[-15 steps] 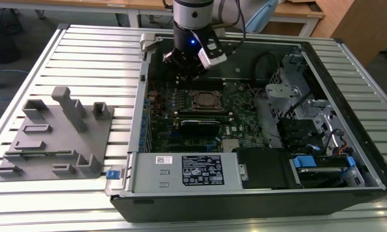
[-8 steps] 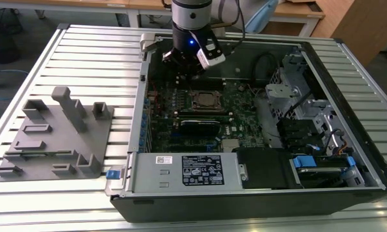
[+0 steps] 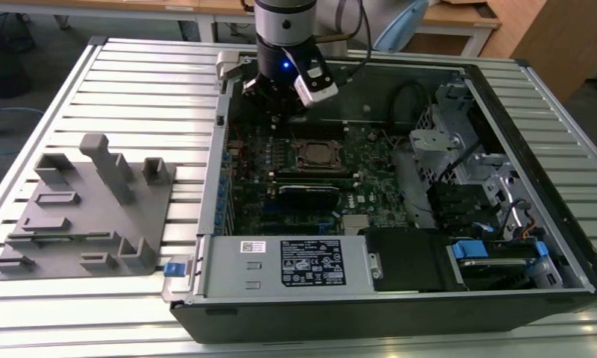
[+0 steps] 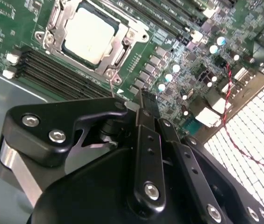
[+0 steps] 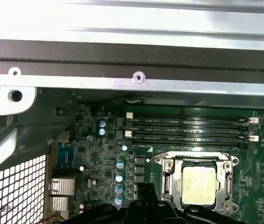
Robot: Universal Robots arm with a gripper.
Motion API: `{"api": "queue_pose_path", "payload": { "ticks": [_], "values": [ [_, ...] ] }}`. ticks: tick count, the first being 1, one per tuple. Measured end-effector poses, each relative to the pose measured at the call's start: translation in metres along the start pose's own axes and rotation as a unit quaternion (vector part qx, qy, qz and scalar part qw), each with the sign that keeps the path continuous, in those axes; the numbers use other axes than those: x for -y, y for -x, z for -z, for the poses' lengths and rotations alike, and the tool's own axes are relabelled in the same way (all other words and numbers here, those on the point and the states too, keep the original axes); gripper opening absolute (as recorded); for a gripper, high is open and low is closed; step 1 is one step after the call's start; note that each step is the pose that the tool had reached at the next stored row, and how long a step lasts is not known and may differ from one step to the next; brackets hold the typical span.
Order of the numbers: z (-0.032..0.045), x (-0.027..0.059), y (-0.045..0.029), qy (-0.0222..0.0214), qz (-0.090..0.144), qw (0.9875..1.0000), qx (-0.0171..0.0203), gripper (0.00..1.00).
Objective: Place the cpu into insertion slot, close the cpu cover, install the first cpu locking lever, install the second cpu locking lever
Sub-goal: 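Install the first cpu locking lever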
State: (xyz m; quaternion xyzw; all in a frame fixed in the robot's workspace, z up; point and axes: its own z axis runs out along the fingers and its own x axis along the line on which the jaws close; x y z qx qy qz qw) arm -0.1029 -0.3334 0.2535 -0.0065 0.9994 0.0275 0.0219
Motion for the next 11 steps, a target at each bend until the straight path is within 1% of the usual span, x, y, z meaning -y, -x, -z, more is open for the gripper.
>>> {"api": "queue_pose_path", "payload": {
  "ticks": [2,3,4,5,8,11],
  "values": [
    [0.0001,0.0000,-0.0001,0.0007,0.000,1.0000,-0.0001,0.11],
    [0.0001,0.0001,-0.0002,0.0041,0.000,1.0000,0.0003,0.11],
    [0.0001,0.0001,-0.0003,0.0086,0.000,1.0000,0.0010,0.11],
    [0.0001,0.0000,-0.0006,0.0111,0.000,0.9999,0.0016,0.11],
    [0.0000,0.0000,-0.0020,0.0114,0.000,0.9999,0.0017,0.11],
    [-0.0004,-0.0004,-0.0069,0.0113,0.000,0.9999,0.0017,0.11]
  ]
}}
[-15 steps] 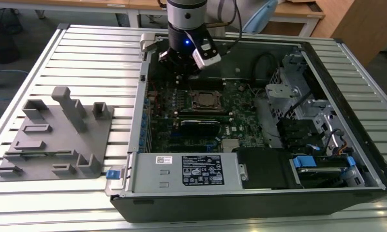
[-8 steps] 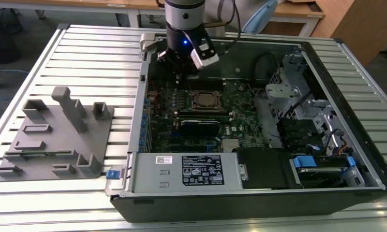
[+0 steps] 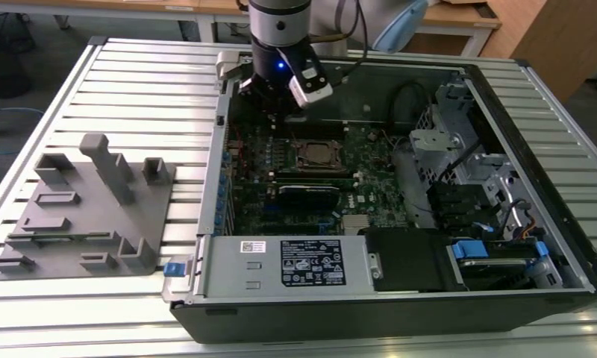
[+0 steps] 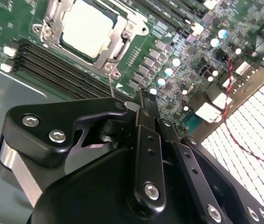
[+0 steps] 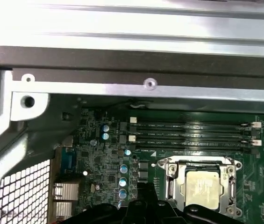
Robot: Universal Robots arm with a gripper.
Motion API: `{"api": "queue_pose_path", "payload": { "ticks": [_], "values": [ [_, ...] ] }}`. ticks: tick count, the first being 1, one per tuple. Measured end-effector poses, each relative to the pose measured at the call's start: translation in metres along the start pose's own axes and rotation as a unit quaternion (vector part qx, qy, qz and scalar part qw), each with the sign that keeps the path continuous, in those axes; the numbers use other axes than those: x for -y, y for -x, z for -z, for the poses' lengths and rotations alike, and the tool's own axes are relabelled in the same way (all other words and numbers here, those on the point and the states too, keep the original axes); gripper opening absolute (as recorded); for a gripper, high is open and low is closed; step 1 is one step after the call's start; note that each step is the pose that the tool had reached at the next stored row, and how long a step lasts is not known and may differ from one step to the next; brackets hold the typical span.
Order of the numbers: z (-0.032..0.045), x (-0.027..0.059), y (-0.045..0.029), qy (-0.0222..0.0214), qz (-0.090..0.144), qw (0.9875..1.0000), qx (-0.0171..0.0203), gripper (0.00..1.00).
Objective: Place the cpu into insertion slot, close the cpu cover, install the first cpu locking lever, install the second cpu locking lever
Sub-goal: 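Install the first cpu locking lever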
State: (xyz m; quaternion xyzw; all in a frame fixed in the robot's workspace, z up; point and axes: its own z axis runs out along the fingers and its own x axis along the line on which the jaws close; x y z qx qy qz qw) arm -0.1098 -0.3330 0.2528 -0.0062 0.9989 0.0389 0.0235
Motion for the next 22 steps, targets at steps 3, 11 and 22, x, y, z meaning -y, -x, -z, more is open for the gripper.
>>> {"api": "queue_pose_path", "payload": {
  "ticks": [3,11,22],
  "values": [
    [0.0000,0.0000,-0.0007,-0.0001,0.000,1.0000,-0.0001,0.11],
    [-0.0018,0.0000,-0.0048,0.0024,0.000,1.0000,0.0013,0.11],
    [-0.0026,-0.0014,-0.0052,0.0321,-0.001,0.9995,0.0045,0.11]
  ]
}}
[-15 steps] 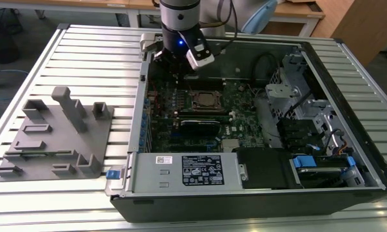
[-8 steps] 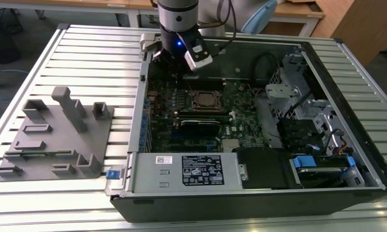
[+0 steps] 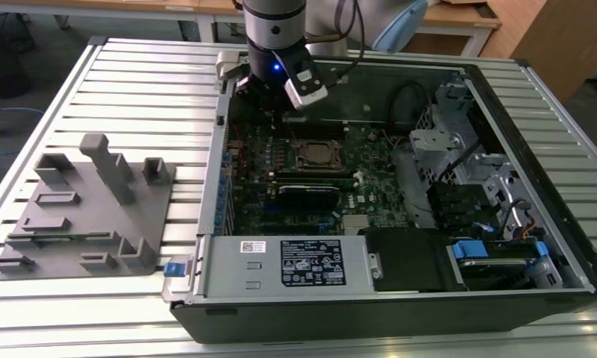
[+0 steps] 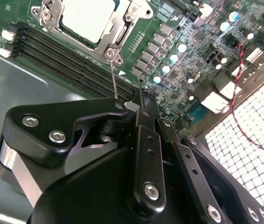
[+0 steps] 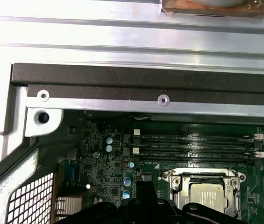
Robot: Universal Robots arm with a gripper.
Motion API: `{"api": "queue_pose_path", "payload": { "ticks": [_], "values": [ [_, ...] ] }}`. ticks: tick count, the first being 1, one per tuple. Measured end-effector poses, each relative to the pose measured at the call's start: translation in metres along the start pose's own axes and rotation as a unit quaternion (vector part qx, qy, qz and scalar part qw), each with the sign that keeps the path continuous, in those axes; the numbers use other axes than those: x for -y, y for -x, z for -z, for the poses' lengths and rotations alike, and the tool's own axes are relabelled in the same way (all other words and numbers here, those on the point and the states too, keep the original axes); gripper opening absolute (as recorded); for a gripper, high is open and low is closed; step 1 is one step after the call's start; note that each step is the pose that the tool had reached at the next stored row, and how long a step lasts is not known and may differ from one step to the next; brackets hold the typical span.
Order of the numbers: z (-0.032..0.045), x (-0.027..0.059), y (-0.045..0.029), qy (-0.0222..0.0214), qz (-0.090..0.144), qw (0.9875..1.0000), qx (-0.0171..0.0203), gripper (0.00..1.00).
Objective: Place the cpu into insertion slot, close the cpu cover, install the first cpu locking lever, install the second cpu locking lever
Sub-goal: 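Install the first cpu locking lever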
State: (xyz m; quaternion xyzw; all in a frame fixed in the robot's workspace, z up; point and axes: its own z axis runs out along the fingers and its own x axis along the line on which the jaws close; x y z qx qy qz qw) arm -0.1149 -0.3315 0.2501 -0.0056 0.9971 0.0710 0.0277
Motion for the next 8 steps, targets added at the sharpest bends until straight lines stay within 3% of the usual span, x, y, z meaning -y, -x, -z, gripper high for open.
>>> {"api": "queue_pose_path", "payload": {
  "ticks": [2,8],
  "values": [
    [-0.0001,-0.0004,0.0000,0.0019,0.000,1.0000,0.0001,0.11],
    [0.0000,-0.0007,0.0000,0.0023,0.000,1.0000,0.0000,0.11]
  ]
}}
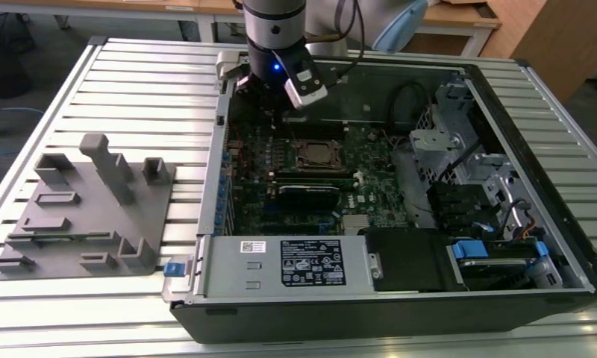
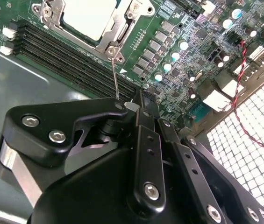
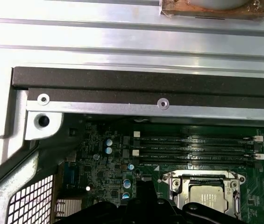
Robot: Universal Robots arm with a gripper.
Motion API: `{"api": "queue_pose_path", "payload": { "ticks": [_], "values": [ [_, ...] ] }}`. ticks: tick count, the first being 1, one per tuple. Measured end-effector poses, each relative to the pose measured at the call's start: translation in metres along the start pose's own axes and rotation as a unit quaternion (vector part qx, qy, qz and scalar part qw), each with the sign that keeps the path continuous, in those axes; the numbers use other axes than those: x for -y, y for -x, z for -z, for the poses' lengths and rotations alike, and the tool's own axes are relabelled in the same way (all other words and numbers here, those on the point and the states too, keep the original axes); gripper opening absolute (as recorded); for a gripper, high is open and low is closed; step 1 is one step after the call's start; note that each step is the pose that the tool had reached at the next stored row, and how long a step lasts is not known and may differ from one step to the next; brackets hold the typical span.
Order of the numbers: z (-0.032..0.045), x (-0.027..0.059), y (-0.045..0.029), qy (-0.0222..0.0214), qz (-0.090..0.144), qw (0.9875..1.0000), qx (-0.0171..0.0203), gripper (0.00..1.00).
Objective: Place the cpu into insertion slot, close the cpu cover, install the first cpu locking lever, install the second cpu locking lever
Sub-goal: 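Install the first cpu locking lever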
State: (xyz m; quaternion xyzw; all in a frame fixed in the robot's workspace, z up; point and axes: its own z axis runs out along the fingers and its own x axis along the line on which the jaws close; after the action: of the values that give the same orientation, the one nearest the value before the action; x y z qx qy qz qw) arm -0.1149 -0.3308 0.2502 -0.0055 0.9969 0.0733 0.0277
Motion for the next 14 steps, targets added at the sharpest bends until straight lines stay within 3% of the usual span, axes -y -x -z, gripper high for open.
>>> {"api": "queue_pose_path", "payload": {
  "ticks": [9,14],
  "values": [
    [-0.0014,-0.0039,0.0000,0.0024,0.000,1.0000,0.0001,0.11],
    [-0.0024,-0.0038,0.0003,0.0058,0.000,1.0000,0.0002,0.11]
  ]
}}
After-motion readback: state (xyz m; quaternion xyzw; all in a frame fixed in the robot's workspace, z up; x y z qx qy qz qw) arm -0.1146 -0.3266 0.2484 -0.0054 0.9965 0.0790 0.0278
